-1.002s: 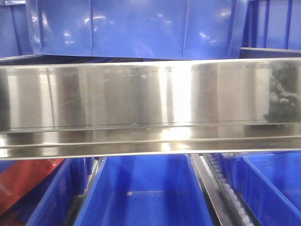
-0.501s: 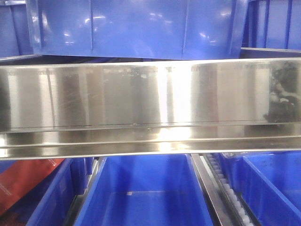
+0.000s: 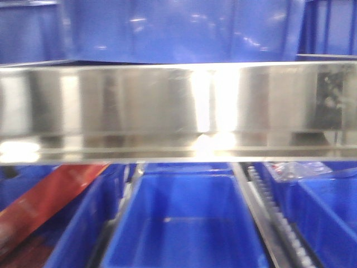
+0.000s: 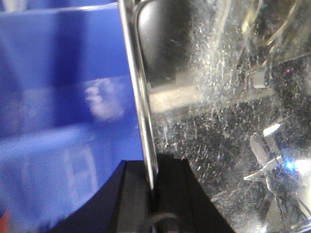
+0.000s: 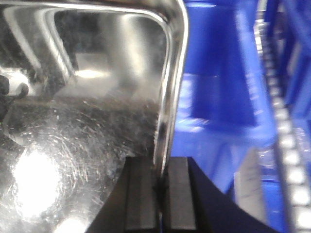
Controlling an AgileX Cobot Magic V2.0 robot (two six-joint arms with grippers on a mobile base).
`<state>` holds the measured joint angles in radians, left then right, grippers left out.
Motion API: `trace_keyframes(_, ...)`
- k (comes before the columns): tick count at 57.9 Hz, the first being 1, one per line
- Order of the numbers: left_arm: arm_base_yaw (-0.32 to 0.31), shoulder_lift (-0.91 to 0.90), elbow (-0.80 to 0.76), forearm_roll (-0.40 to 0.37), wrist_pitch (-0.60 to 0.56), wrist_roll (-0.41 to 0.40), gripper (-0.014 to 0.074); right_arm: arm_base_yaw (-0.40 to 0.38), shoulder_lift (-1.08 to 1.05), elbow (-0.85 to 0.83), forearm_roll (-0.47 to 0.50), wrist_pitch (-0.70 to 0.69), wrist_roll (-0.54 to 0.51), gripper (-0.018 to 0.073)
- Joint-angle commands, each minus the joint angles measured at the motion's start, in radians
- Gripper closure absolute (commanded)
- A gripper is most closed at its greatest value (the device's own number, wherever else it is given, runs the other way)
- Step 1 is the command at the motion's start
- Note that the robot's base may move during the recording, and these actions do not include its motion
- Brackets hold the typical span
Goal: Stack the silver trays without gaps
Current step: 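Hold the tray in both grippers while the base drives to another rack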
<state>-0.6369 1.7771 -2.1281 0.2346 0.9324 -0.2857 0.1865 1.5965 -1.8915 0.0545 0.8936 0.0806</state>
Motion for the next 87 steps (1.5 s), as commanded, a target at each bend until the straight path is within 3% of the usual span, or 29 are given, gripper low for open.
trace_keyframes(1, -0.015, -0.014, -0.010, -0.045, -0.065, 0.013, 0.0617, 0.012, -0.013, -0.013, 0.053, -0.058, -0.018, 0.0639)
trace_keyframes(87, -0.015, -0.014, -0.010, -0.045, -0.067, 0.013, 0.0617, 0.012, -0.013, -0.013, 0.053, -0.065, -0.018, 0.0639)
